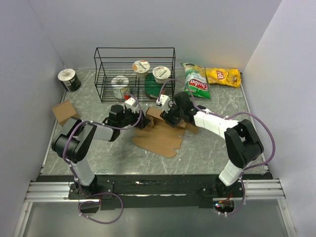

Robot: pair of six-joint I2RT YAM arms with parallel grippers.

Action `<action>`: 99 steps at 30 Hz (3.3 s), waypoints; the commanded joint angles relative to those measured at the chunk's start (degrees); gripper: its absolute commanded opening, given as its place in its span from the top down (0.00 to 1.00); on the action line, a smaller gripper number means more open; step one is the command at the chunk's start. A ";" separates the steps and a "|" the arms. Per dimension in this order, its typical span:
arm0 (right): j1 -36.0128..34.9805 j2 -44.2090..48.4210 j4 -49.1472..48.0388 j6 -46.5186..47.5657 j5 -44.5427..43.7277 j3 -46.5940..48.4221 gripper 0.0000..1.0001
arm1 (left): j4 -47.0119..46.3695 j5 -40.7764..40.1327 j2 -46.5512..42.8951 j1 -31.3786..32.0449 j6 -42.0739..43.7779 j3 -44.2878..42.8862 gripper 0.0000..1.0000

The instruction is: Fold the paper box

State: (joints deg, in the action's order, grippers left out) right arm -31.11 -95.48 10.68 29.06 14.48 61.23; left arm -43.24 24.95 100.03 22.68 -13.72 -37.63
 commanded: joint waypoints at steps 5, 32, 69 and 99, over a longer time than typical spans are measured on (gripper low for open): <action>-0.53 -0.14 6.63 -2.34 3.36 5.91 0.53 | -7.82 -4.91 0.78 2.55 5.80 0.19 0.22; 0.35 -1.99 10.07 -7.88 5.56 8.82 0.53 | -21.53 -28.17 5.88 9.75 4.40 3.53 0.66; 0.44 -0.59 6.55 -11.31 3.89 5.74 0.41 | -8.18 -44.64 0.44 15.12 4.40 0.71 0.28; 2.55 27.71 8.43 -60.56 -6.58 -6.10 0.04 | -3.33 -23.02 -1.15 8.26 -0.08 -0.60 0.17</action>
State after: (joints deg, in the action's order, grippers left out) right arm -29.54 -70.41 23.77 -12.75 2.57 60.47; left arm -42.48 -0.89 97.19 31.29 -13.06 -36.14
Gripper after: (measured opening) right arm 0.973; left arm 0.847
